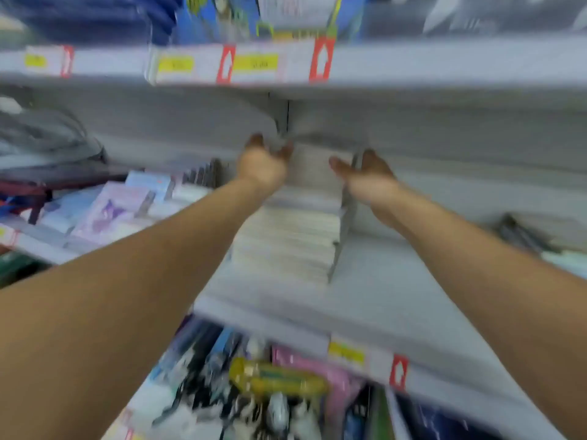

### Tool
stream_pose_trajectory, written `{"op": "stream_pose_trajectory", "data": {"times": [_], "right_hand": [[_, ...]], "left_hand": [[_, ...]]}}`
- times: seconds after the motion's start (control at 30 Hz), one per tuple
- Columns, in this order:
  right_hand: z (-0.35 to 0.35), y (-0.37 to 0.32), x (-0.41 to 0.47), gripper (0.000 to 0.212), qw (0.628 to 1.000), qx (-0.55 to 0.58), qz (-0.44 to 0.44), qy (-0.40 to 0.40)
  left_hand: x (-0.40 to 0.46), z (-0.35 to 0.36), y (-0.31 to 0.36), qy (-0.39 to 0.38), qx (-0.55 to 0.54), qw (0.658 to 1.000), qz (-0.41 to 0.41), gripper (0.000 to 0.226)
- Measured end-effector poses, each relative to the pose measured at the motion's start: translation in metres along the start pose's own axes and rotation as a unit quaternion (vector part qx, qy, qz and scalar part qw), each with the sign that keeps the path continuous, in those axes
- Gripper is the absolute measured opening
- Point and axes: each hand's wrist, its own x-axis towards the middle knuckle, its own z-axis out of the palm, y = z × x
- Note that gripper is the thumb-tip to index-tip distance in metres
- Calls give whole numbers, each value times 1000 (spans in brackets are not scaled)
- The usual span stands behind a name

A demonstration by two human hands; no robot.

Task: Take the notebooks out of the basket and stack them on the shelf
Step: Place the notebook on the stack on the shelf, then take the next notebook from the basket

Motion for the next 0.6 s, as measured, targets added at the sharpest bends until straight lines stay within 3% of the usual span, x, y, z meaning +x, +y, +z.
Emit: {"op": "stream_pose_trajectory", "data": {"times": [0.03,0.1,0.17,0.2,0.27,0.3,0.37,0.4,0.47,0.53,0.57,0.6], "right_hand": [[0,-3,-21,59,999,1,-24,35],[7,7,-83,46,986,14,-100,134],[26,40,-174,18,967,83,-165,177],[36,60,-223,14,967,112,-159,164],[63,119,-319,26,989,118,-48,72],[79,151,-367,29,993,103,58,9],[102,218,-445,32,962,25,257,-86],[108,245,-475,31,936,-24,330,-119],[105,276,-518,28,866,-104,470,-134],[98,292,-542,71,783,-90,603,-124],[96,295,-546,86,763,-56,630,-132],[96,298,-549,92,758,-22,638,-137]], "left_hand": [[-26,-5,3,36,-7,998,42,54],[-94,-14,-5,95,-60,983,148,37],[-183,-22,-39,111,-133,971,164,14],[-226,-23,-60,103,-167,971,138,7],[-318,-21,-114,61,-171,983,18,7],[-367,-20,-145,25,-131,990,-52,7],[-459,-24,-205,-52,-28,979,-193,8],[-498,-31,-235,-91,22,959,-268,10],[-551,-45,-270,-170,97,882,-428,31],[-571,-56,-289,-221,149,770,-580,55],[-570,-59,-290,-224,142,723,-638,59],[-567,-59,-292,-220,105,697,-674,58]]}}
